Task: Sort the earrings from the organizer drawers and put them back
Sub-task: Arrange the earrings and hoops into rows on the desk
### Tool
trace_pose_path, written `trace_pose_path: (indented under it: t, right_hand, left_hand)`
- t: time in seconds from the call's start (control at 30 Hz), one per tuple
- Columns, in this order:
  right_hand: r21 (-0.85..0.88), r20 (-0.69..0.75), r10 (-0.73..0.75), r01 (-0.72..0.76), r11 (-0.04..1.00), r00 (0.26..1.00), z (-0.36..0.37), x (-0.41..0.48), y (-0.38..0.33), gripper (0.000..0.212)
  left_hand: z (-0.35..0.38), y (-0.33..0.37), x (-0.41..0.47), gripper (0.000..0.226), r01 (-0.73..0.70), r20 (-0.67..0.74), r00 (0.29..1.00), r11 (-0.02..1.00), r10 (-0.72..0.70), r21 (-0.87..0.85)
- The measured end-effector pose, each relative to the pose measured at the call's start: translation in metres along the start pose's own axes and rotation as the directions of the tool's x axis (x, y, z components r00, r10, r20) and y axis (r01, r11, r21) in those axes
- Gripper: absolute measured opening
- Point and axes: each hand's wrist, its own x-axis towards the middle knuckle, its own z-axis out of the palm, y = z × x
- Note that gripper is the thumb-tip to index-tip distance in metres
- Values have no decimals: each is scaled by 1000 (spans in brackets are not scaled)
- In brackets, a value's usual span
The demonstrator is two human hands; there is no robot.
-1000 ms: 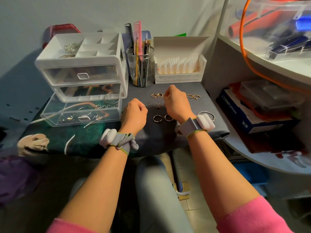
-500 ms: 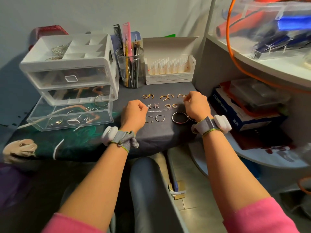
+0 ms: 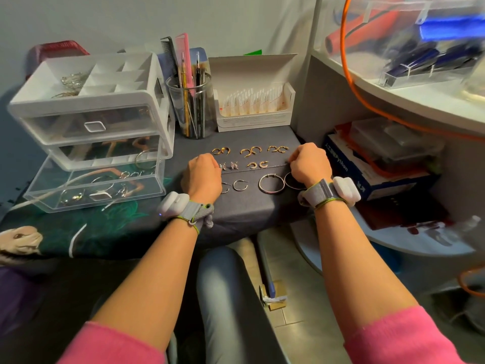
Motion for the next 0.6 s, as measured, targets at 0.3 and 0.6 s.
trace_pose_path:
  t: [0.3, 0.6]
  right_hand:
    - [-21, 2, -4, 4, 1000, 1000, 1, 0, 1, 33]
    - [93, -49, -184, 188, 978, 982, 1, -16, -21, 25]
  left_hand:
    - [2, -5, 1, 11, -35, 7, 999, 999, 35, -21]
    - [0, -2, 5, 16, 2, -19, 1000, 963, -8, -271]
